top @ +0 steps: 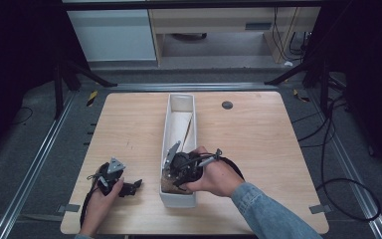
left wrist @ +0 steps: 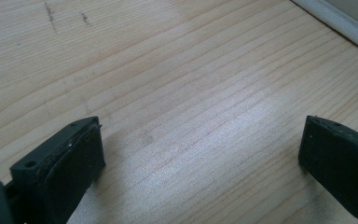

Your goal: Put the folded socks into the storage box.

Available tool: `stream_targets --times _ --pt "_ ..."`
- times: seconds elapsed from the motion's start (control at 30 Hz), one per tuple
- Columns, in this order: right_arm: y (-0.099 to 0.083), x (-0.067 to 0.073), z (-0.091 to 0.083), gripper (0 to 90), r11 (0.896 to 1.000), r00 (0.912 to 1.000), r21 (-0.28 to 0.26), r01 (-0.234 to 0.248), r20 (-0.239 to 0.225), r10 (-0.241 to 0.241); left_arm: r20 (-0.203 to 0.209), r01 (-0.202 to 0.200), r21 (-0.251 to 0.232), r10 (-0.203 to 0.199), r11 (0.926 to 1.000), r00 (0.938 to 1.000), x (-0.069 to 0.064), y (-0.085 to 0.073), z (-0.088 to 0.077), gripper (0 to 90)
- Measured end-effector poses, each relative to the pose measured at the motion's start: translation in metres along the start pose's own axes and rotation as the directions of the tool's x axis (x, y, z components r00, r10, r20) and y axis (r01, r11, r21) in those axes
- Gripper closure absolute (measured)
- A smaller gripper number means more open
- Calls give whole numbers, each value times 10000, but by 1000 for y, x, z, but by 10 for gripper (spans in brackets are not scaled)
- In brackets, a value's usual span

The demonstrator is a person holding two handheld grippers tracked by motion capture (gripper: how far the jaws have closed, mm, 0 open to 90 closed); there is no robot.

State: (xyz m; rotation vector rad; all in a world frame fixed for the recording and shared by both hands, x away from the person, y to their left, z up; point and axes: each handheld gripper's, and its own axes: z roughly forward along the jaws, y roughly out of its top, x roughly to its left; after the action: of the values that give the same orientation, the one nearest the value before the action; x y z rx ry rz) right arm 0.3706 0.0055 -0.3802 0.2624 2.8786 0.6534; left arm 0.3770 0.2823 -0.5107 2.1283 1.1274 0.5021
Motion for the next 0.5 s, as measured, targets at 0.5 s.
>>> stream_targets --times 0.5 --pt "-2 -3 9 479 9998 9995 64 -211 -214 212 5 -1 -18 1 10000 10000 0 0 0 0"
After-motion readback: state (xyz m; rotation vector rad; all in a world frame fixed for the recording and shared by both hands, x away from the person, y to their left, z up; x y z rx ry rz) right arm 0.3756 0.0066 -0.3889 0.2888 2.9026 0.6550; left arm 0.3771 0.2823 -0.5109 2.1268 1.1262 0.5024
